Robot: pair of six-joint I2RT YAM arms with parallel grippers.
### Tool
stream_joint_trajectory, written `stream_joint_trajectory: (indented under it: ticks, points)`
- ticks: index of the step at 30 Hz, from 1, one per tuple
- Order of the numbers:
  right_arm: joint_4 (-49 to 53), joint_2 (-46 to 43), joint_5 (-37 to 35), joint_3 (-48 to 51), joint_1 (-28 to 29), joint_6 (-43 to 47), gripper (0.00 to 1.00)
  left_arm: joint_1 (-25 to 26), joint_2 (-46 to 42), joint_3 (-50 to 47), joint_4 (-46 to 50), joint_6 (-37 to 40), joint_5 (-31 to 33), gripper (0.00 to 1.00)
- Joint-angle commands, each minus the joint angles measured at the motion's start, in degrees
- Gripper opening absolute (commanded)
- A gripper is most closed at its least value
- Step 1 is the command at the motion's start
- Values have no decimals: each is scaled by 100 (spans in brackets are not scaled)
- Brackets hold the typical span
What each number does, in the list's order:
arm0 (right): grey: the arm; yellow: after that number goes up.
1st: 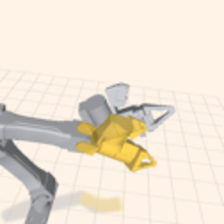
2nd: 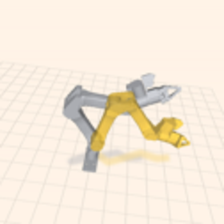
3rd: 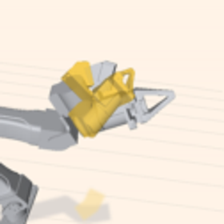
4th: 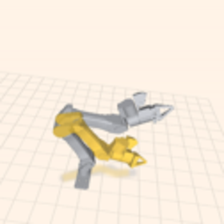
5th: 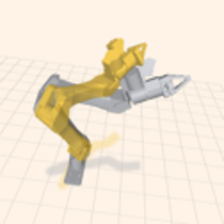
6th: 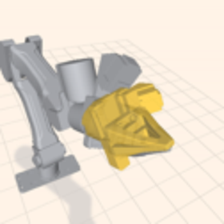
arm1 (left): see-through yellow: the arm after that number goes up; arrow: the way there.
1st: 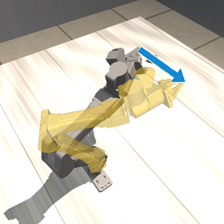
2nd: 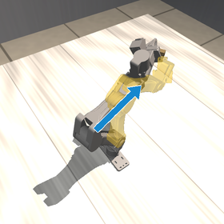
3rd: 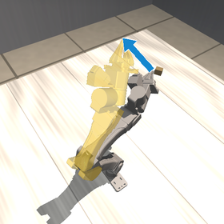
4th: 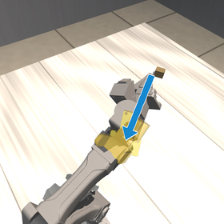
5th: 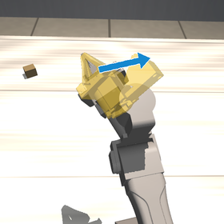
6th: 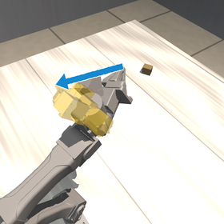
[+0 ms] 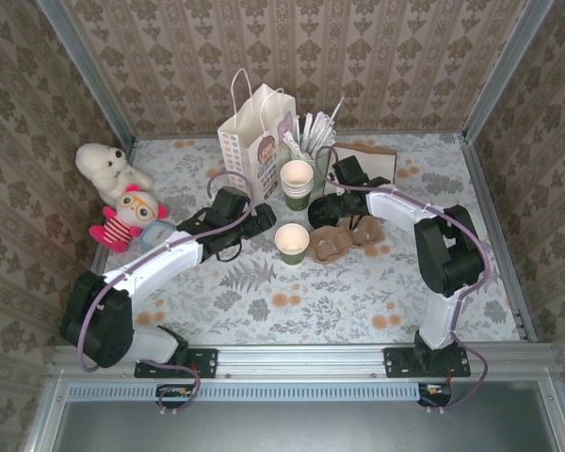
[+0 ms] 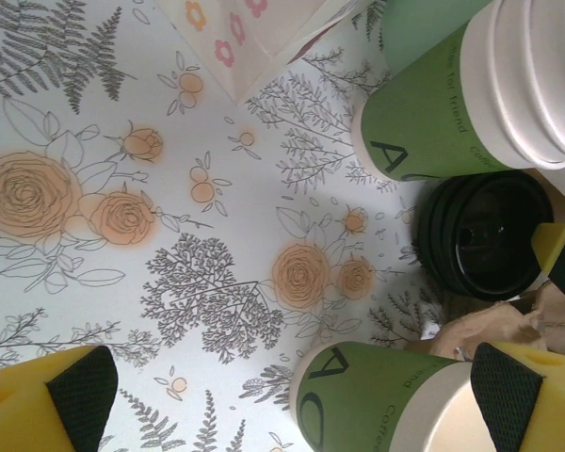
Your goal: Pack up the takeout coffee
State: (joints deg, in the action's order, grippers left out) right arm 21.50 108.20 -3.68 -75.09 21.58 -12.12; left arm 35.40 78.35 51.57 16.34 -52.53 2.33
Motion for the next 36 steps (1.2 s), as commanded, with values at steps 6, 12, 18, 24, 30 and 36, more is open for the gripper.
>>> stream_joint_trajectory:
  ticks: [6, 12, 18, 24, 30, 36]
  points:
    - [-199, 298, -360, -241, 58, -128, 31, 64, 64, 253, 238, 69, 46, 100]
    - [-202, 281, -464, -193, 70, -63, 23, 64, 135, 237, 115, 55, -81, 100]
    - [-225, 134, -536, -120, 67, -29, 22, 64, 159, 257, 96, 95, -102, 100]
    - [-189, 19, -598, -113, 81, -27, 22, 55, 194, 276, 76, 145, -143, 100]
    - [-195, -167, -626, -2, 89, -36, 22, 29, 232, 399, 80, 265, -138, 100]
    - [-229, -276, -612, 126, 94, -54, 24, 11, 330, 552, 142, 406, -195, 100]
